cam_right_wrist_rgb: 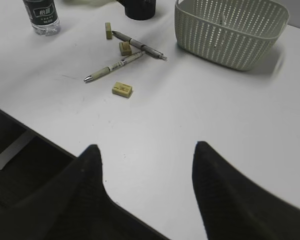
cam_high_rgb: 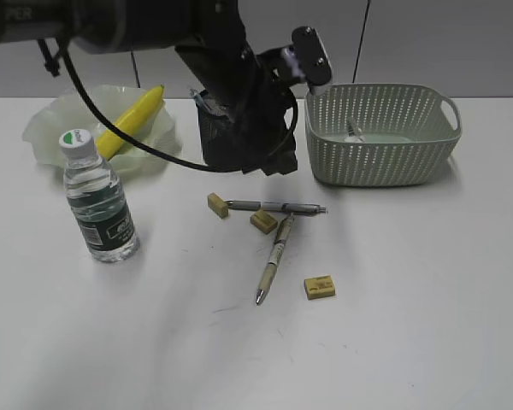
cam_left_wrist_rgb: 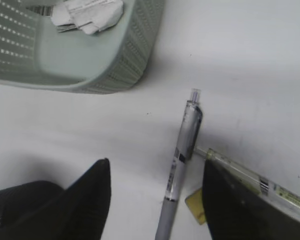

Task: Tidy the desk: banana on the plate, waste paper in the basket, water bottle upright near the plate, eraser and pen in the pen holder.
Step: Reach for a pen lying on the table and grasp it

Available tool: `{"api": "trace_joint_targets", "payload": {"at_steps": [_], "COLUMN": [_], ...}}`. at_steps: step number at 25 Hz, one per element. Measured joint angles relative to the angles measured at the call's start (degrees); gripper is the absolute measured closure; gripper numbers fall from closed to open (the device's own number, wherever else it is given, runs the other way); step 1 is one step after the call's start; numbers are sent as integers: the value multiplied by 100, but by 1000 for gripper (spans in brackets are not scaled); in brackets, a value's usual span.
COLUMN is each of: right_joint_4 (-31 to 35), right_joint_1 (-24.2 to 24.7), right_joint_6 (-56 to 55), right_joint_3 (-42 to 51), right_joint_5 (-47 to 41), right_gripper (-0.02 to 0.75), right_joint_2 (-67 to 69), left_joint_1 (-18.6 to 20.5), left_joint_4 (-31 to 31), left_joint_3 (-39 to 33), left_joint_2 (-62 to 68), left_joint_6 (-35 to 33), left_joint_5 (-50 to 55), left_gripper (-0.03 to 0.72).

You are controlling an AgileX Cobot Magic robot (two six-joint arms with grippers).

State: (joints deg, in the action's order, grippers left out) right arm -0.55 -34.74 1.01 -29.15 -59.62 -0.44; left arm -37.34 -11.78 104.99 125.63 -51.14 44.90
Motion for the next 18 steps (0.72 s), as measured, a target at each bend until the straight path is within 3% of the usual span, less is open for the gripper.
{"api": "trace_joint_targets", "payload": {"at_steps": [18], "right_joint_4": [0], "right_joint_1": [0], "right_joint_6": [-4], "right_joint_3": [0], "right_joint_5": [0], "right_gripper": [281], "right_joint_2": [0], "left_joint_1": [-24], "left_joint_4": [309], "left_joint_3": [5], "left_joint_2": [690], "left_joint_6": [-4], "left_joint_5": [-467], "left_gripper": [251]}}
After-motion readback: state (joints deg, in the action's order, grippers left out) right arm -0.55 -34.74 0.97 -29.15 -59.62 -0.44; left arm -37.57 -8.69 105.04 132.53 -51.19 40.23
